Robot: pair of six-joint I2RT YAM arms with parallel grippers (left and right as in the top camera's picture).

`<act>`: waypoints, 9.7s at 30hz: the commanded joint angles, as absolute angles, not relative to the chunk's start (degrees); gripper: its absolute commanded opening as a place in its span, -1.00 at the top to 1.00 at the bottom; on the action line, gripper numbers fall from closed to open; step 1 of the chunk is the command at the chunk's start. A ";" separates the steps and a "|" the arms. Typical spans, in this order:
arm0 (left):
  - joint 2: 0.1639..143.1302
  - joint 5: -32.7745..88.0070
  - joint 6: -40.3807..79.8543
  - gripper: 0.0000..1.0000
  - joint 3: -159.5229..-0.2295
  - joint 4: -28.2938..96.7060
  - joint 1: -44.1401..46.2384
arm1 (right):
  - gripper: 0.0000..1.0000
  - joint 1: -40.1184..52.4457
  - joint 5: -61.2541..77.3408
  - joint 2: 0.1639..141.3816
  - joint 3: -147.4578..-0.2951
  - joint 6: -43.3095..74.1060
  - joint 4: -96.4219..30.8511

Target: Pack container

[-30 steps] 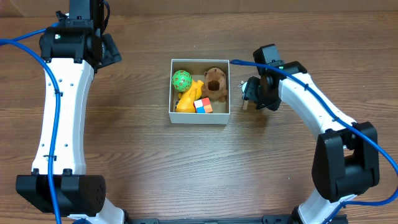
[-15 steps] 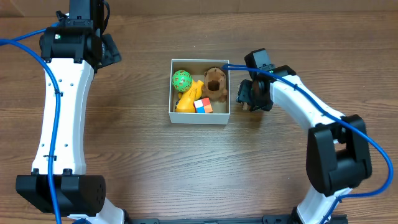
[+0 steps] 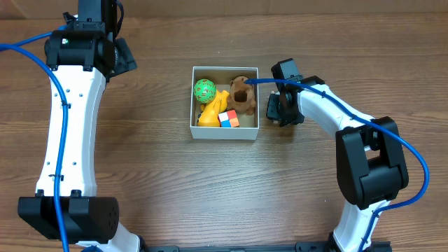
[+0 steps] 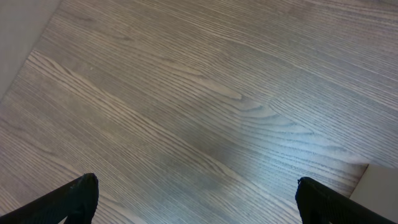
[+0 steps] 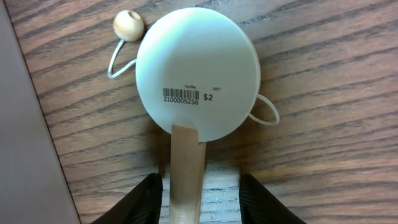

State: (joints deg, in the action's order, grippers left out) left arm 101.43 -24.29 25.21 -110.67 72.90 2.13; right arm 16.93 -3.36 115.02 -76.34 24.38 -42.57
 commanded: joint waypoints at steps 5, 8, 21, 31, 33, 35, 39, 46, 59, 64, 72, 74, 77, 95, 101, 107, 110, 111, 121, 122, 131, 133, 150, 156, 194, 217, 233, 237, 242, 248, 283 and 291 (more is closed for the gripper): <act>101.89 -25.45 24.62 -1.00 -111.15 73.03 1.89 | 0.31 16.93 -3.95 115.22 -76.12 23.88 -42.30; 101.89 -25.45 24.62 -1.00 -111.15 73.03 1.89 | 0.29 16.93 -4.01 115.22 -76.12 22.33 -42.09; 101.89 -25.45 24.62 -1.00 -111.15 73.03 1.89 | 0.29 16.93 -5.52 115.24 -76.12 22.00 -41.60; 101.89 -25.45 24.62 -1.00 -111.15 73.03 1.89 | 0.30 16.93 -6.59 115.24 -76.09 21.26 -42.61; 101.89 -25.45 24.62 -1.00 -111.15 73.03 1.89 | 0.31 16.93 -6.61 115.24 -76.09 19.97 -42.65; 101.89 -25.45 24.62 -1.00 -111.15 73.03 1.89 | 0.31 16.93 -6.61 115.24 -76.09 19.27 -42.65; 101.89 -25.45 24.62 -1.00 -111.15 73.03 1.89 | 0.41 16.93 -6.61 115.24 -76.09 19.11 -42.54; 101.89 -25.45 24.62 -1.00 -111.15 73.03 1.89 | 0.51 16.93 -6.63 115.24 -76.09 15.94 -42.65; 101.89 -25.45 24.62 -1.00 -111.15 73.03 1.89 | 0.77 16.93 -6.61 115.22 -76.14 14.94 -42.61; 101.89 -25.45 24.62 -1.00 -111.15 73.03 1.89 | 0.78 16.86 -7.29 115.13 -77.17 14.94 -42.76; 101.89 -25.45 24.62 -1.00 -111.15 73.03 1.89 | 0.79 16.86 -8.62 112.92 -82.61 14.96 -45.78; 101.89 -25.45 24.62 -1.00 -111.15 73.03 1.89 | 0.79 16.86 -9.28 111.81 -84.33 14.92 -46.89; 101.89 -25.45 24.62 -0.99 -111.15 73.03 1.89 | 0.79 16.86 -9.96 110.04 -86.87 14.92 -48.97; 101.89 -25.45 24.62 -1.00 -111.15 73.03 1.89 | 0.79 17.32 -11.97 106.28 -99.07 12.95 -61.32; 101.89 -25.45 24.62 -1.00 -111.15 73.03 1.89 | 0.79 18.87 -11.20 106.28 -103.92 10.48 -64.23; 101.89 -25.45 24.62 -1.00 -111.15 73.03 1.89 | 0.79 22.87 -10.24 106.28 -105.51 10.02 -65.56; 101.89 -25.45 24.62 -1.00 -111.15 73.03 1.89 | 0.79 25.89 -10.22 106.28 -105.51 10.44 -66.06; 101.89 -25.45 24.62 -1.00 -111.15 73.03 1.89 | 0.79 26.87 -10.24 106.28 -105.51 10.44 -66.17; 101.89 -25.45 24.62 -1.00 -111.15 73.03 1.89 | 0.85 36.69 -10.26 106.28 -105.49 6.87 -70.65; 101.89 -25.45 24.62 -1.00 -111.15 73.03 1.89 | 0.85 37.34 -10.24 106.28 -105.49 5.78 -71.42; 101.89 -25.45 24.62 -1.00 -111.15 73.03 1.89 | 0.85 39.16 -2.74 106.30 -101.62 -7.03 -71.40; 101.89 -25.45 24.62 -1.00 -111.15 73.03 1.89 | 0.85 39.16 -1.52 106.30 -100.82 -9.69 -69.78; 101.89 -25.45 24.62 -1.00 -111.15 73.03 1.89 | 0.62 39.13 -1.15 106.52 -97.82 -24.45 -62.17; 101.89 -25.45 24.62 -1.00 -111.15 73.03 1.89 | 0.63 39.13 -1.37 106.63 -95.79 -27.55 -59.79; 101.89 -25.45 24.62 -1.00 -111.15 73.03 1.89 | -1.00 8.08 3.99 102.28 -99.48 1.76 -57.74; 101.89 -25.45 24.62 -1.00 -111.15 73.03 1.89 | -1.00 8.08 4.05 102.28 -99.46 1.78 -57.30; 101.89 -25.45 24.62 -1.00 -111.15 73.03 1.89 | -1.00 8.12 4.08 69.36 -99.33 1.10 -43.51; 101.89 -25.45 24.62 -1.00 -111.15 73.03 1.89 | -1.00 8.12 0.78 58.30 -97.67 1.08 -42.76; 101.89 -25.45 24.62 -1.00 -111.15 73.03 1.89 | -1.00 8.12 0.49 43.18 -87.74 -0.05 -40.07; 101.89 -25.45 24.62 -1.00 -111.15 73.03 1.89 | -1.00 6.87 0.58 23.00 -60.75 -1.91 -29.12; 101.89 -25.45 24.62 -1.00 -111.15 73.03 1.89 | -1.00 0.14 4.67 0.16 -2.24 3.92 1.41; 101.89 -25.45 24.62 -1.00 -111.15 73.03 1.89 | -1.00 0.14 5.23 0.16 -0.45 3.88 -0.80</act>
